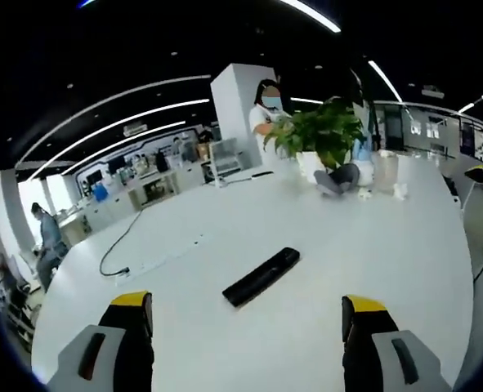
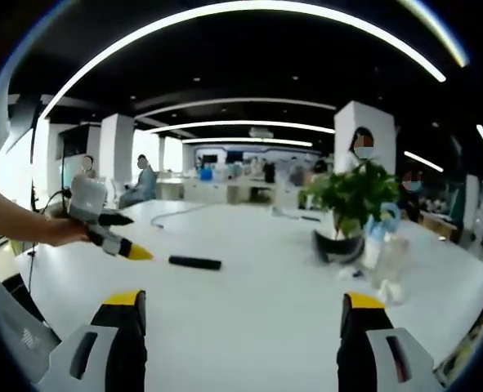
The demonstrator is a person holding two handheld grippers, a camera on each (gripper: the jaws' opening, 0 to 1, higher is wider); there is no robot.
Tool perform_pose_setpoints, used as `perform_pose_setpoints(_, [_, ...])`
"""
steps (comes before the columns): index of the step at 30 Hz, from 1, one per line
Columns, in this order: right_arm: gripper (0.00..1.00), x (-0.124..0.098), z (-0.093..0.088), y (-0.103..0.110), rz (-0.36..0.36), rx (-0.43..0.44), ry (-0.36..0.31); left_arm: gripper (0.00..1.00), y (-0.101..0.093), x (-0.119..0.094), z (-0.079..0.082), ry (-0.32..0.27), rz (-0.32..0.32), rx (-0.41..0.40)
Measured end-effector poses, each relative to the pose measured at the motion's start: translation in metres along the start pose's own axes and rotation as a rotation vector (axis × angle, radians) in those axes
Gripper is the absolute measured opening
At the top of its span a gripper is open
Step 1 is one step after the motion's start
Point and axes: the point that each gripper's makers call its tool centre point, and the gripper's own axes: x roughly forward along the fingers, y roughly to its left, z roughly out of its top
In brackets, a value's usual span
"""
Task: Press the specified remote control buttons in sequence, fully releasing each button before pressing the next.
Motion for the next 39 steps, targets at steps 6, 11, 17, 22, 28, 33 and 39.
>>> perform_pose_setpoints(6, [0.98, -0.001, 0.002, 0.000, 0.000, 0.007, -0.011, 1.00, -0.005, -0.029, -0.002, -0.007, 0.030, -0.064])
perform_pose_setpoints(11, [0.98, -0.002, 0.004, 0.000, 0.003, 0.010, -0.018, 1.00, -0.008, -0.048, -0.001, -0.018, 0.055, -0.060])
perform_pose_setpoints(17, [0.98, -0.001, 0.003, 0.001, 0.009, 0.005, -0.015, 1.00, -0.011, -0.077, -0.008, -0.041, 0.116, -0.135])
perform_pose_setpoints(22, [0.97, -0.001, 0.002, 0.002, 0.009, -0.002, -0.009, 1.00, -0.016, -0.100, -0.019, -0.034, 0.138, -0.123])
perform_pose_setpoints(28, [0.97, -0.001, 0.002, 0.002, 0.010, -0.004, -0.008, 1.00, -0.007, -0.124, -0.019, -0.071, 0.188, -0.154])
perform_pose_setpoints(33, [0.97, 0.000, 0.001, 0.001, 0.008, -0.004, -0.005, 1.00, -0.008, -0.145, -0.020, -0.079, 0.244, -0.146])
perform_pose_setpoints(39, [0.97, 0.000, 0.001, 0.000, 0.005, -0.007, -0.004, 1.00, -0.013, -0.159, -0.034, -0.062, 0.287, -0.098])
